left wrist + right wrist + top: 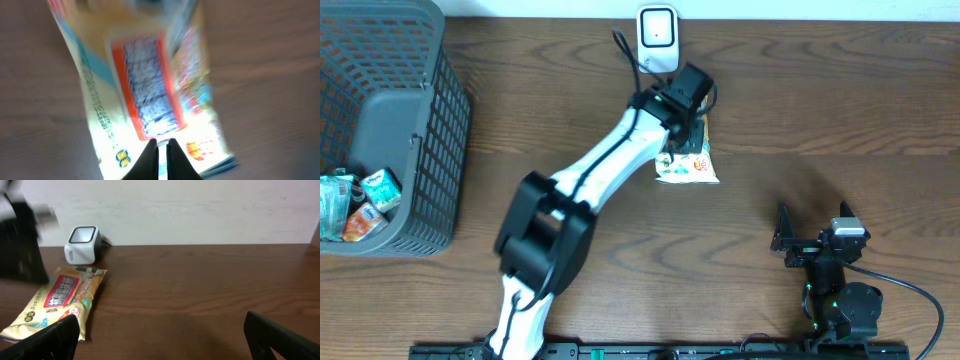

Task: Scan the item barcode
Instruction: 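Hold the snack bag under the scanner, turning it to show the barcode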

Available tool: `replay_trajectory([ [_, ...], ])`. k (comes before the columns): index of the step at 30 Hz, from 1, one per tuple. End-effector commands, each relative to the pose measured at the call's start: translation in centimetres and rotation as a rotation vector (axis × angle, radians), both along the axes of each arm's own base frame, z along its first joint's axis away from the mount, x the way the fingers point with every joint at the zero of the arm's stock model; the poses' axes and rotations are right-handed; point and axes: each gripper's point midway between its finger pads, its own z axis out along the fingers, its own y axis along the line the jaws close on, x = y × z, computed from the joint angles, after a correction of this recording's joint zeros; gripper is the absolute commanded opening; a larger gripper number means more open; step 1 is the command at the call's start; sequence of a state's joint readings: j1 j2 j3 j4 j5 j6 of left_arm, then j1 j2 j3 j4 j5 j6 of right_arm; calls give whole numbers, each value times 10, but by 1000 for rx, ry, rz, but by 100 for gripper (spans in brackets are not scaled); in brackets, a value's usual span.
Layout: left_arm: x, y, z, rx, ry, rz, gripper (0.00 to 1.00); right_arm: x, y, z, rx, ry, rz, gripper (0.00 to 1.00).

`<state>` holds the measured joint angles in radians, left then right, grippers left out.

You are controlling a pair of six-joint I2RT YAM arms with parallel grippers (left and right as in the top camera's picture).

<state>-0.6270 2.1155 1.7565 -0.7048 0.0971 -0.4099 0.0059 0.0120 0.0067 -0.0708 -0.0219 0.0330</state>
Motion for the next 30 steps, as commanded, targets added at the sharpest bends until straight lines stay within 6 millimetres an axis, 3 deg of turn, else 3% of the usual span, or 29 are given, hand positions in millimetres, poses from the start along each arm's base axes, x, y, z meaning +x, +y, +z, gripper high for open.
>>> replay_trajectory([
  [1,29,13,58,12,-199,54,8,0,0,-1,-12,0,-1,99],
  [4,42,31,33,139,-229,112,8,0,0,-1,-12,0,-1,99],
  [12,47,25,-70,204,-121,121,8,0,0,-1,-12,0,-2,99],
  [14,49,21,-82,188,-114,155,8,0,0,-1,-12,0,-1,99],
  [17,55,10,-78,146,-147,173,8,0,0,-1,-12,0,-2,99],
  [20,64,-2,-58,100,-201,172,8,0,0,-1,-12,0,-1,99],
  [24,64,4,-1,67,-261,166,8,0,0,-1,-12,0,-1,99],
  [25,54,12,21,74,-254,166,8,0,0,-1,-12,0,-1,99],
  [27,41,21,28,103,-220,161,8,0,0,-1,-12,0,-1,99],
  [30,18,39,20,183,-127,148,8,0,0,-1,-12,0,-2,99],
])
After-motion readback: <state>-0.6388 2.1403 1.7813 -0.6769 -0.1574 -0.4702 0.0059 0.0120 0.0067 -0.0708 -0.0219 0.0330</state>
